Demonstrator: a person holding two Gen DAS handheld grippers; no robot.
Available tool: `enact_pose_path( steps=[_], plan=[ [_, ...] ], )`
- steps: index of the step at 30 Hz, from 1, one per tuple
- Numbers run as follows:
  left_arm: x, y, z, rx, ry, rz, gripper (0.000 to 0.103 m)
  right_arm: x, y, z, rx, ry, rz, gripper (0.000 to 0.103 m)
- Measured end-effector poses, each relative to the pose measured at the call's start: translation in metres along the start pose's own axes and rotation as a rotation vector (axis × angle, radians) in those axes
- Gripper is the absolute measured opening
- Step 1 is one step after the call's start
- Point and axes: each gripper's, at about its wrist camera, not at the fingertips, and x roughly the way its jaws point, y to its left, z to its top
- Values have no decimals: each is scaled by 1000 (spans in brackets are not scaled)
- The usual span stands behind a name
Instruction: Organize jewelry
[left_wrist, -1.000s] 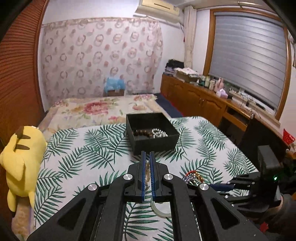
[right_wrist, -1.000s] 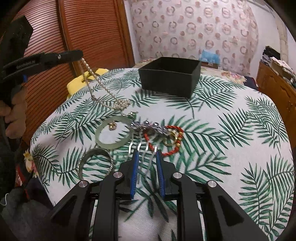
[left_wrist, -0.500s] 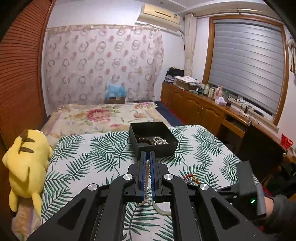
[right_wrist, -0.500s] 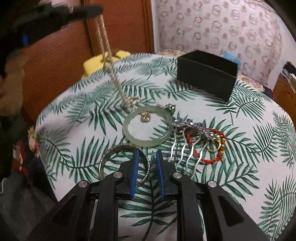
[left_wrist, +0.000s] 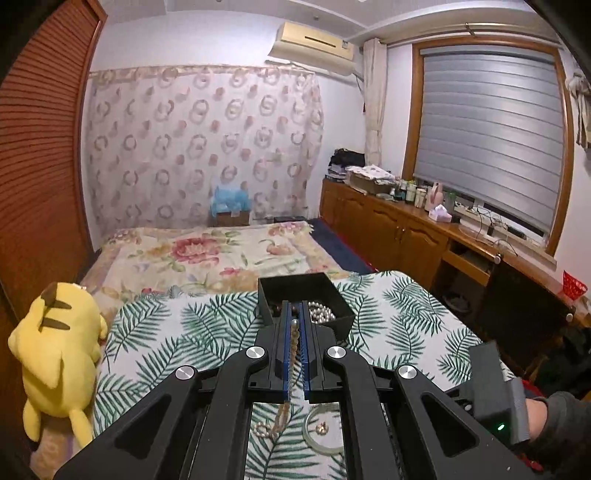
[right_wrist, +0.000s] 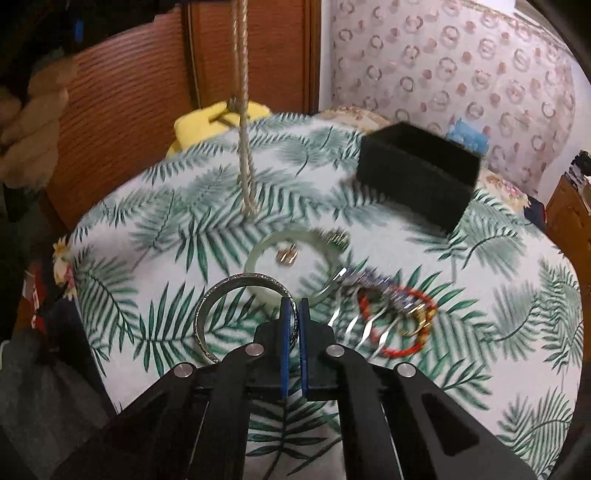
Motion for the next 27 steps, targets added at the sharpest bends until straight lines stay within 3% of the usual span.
enact_pose_path(
  steps=[12,20,27],
  plan=[
    [17,-2,36,15,-37,-5,3,-22,-75,53,47,-107,-122,5],
    [38,3,67,11,-60,-3,3,8,-131,92,89,-108,-156,5],
    [54,3,99,24,-83,3,3,37,-156,116,104,-108,-165,5]
  ],
)
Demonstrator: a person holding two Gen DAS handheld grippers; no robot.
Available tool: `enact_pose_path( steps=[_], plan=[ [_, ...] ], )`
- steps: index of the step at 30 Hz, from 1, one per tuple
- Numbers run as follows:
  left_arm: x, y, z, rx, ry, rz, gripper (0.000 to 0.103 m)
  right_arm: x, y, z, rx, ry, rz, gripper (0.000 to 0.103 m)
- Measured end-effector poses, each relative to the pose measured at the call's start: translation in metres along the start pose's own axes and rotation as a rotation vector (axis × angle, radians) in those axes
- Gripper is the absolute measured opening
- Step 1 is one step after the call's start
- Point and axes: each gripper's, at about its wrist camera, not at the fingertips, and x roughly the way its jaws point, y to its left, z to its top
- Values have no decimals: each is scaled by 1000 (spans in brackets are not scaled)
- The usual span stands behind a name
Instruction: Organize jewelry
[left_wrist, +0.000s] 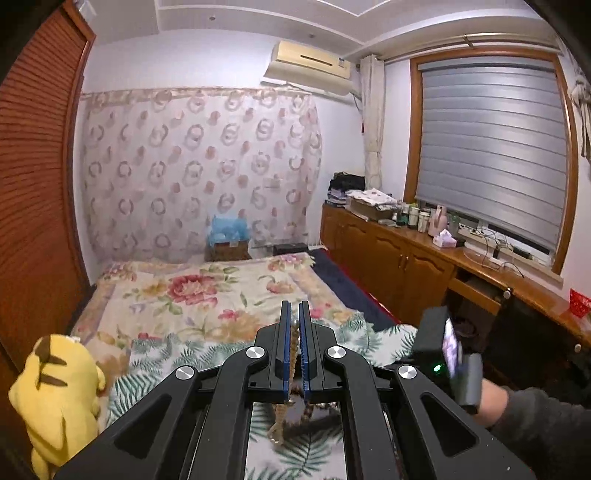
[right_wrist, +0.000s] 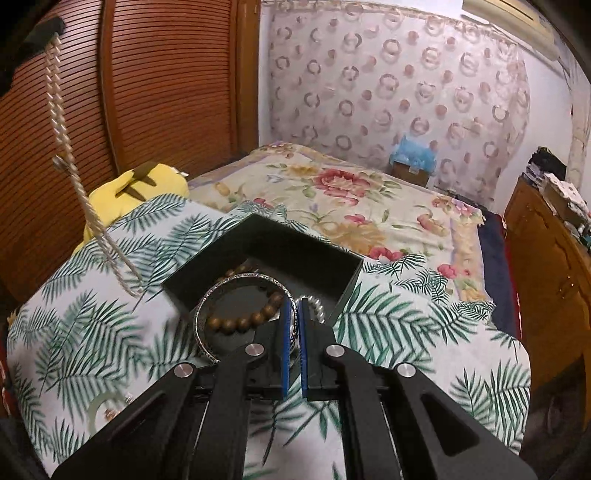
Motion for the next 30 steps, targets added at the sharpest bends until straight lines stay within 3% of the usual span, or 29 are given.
enact_pose_path(
  steps=[8,14,30],
  plan=[
    [27,-7,28,27,-15,6,4,35,-10,-1,26,31,-8,5],
    [50,-14,31,55,3,4,4,33,-3,-6,1,37,0,9],
    [114,-7,-5,40,132,-13,4,-9,-11,-8,22,-31,26,9]
  ],
)
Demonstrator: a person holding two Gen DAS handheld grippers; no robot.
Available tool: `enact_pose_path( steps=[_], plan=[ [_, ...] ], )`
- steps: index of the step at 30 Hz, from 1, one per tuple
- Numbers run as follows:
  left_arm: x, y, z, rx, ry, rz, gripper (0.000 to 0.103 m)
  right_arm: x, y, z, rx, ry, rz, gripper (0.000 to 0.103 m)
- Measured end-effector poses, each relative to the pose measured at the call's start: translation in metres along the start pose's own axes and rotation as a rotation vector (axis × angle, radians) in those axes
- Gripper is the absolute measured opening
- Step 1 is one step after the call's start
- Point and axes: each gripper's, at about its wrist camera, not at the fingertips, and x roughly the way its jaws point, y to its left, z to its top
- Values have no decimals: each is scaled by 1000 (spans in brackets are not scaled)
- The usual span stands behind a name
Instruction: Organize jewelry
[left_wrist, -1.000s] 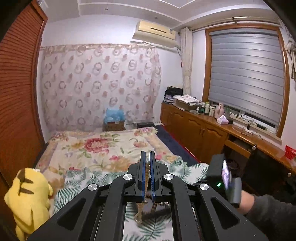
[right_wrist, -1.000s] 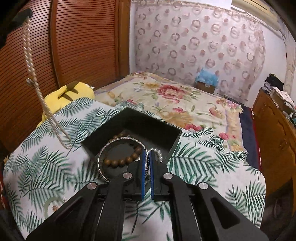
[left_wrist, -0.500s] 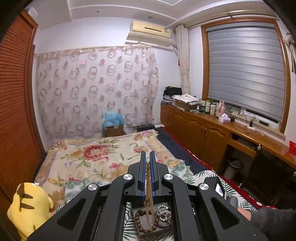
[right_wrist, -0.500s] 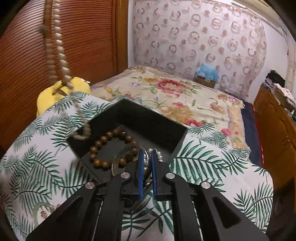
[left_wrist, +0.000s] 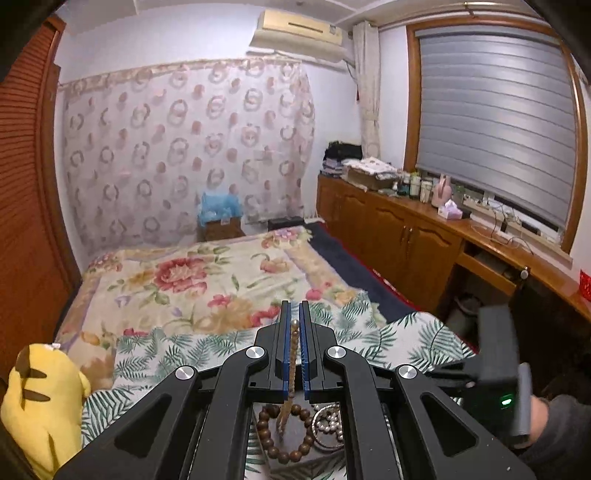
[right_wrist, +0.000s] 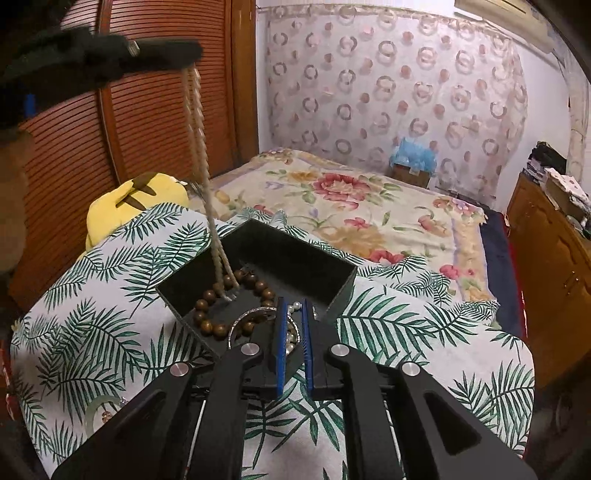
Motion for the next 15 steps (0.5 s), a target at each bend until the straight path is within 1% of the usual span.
enact_pose_path(
  steps=[8,10,12,14,15],
  plan=[
    [17,3,-24,-4,75,7,4,-1,5,-6,-8,7,-9,9],
    [16,2,-31,2,86,19,7,-3,7,-8,-5,6,-11,9],
    [11,4,-37,-4,87,20,18,-9,9,-10,-3,1,-12,9],
    [4,5,-45,-13,88,20,25,-17,12,-15,4,-6,-11,9],
    [0,4,-51,-13,93,23,26,-21,14,-17,9,-8,-10,9]
  ],
)
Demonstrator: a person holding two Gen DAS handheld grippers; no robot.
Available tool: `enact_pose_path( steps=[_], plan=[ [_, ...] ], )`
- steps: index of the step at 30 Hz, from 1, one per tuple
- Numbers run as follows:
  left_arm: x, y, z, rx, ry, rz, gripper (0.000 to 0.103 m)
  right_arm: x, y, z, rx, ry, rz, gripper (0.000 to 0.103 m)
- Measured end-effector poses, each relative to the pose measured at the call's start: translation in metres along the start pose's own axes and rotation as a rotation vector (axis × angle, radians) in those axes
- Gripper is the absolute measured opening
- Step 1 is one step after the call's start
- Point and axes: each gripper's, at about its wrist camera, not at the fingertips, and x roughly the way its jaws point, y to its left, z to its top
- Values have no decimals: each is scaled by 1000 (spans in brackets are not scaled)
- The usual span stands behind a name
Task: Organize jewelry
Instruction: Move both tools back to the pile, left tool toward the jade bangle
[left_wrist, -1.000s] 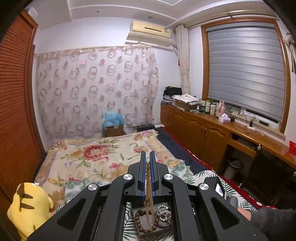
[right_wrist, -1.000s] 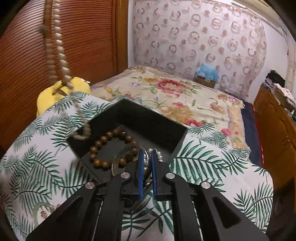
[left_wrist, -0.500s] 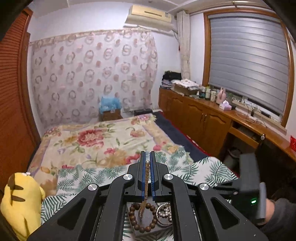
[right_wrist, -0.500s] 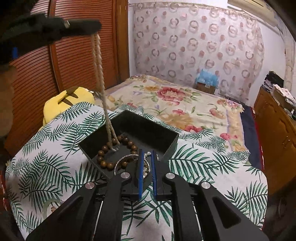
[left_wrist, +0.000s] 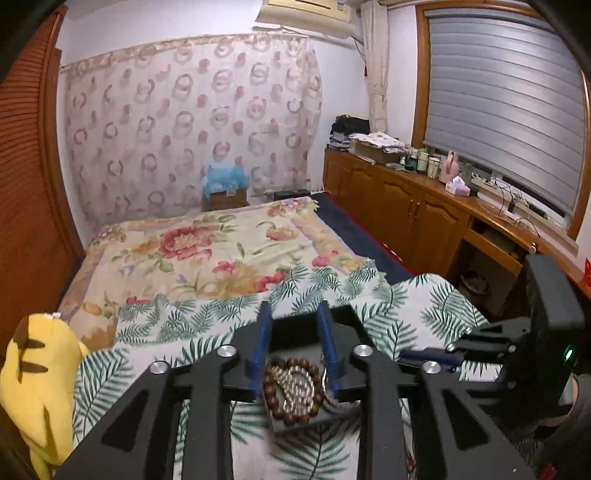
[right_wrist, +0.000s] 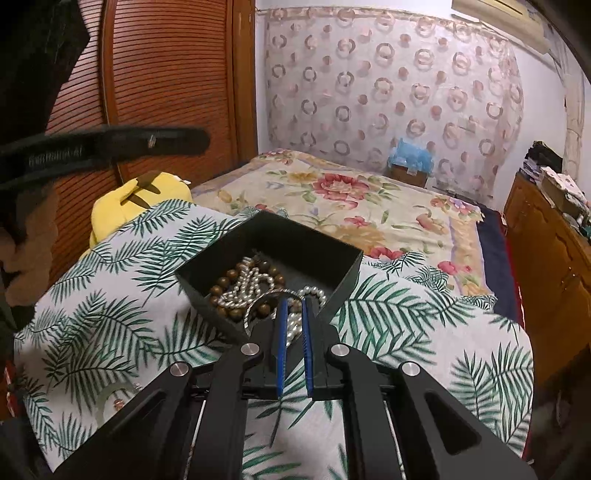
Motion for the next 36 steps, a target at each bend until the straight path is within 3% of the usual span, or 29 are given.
enact_pose_path(
  steps=[2,10,12,15,16,20,23,26,36],
  plan=[
    [-6,0,-11,-4,8,4,29,-6,5,-5,6,-2,1,9],
    [-40,4,-59,-18,30,27,69,-33,34,-43,21,2,9,10],
    [-46,3,-66,-19,32,35,81,-39,41,-53,32,6,15,14],
    [-56,1,-80,-14,41,37,89,-48,47,-67,57,6,16,21],
    [-59,-1,-86,-9,49,36,90,-50,48,-70,66,5,10,24],
    [-64,-8,-104,-3,77,45,92,-61,53,-89,109,2,-9,52],
    [-66,-11,-120,-4,106,48,92,-67,55,-101,122,5,-9,61],
    [-63,-15,-137,-8,159,31,92,-72,58,-111,125,8,-15,68],
    [-53,-39,-168,37,267,-28,92,-72,67,-144,124,57,-34,68]
  ],
)
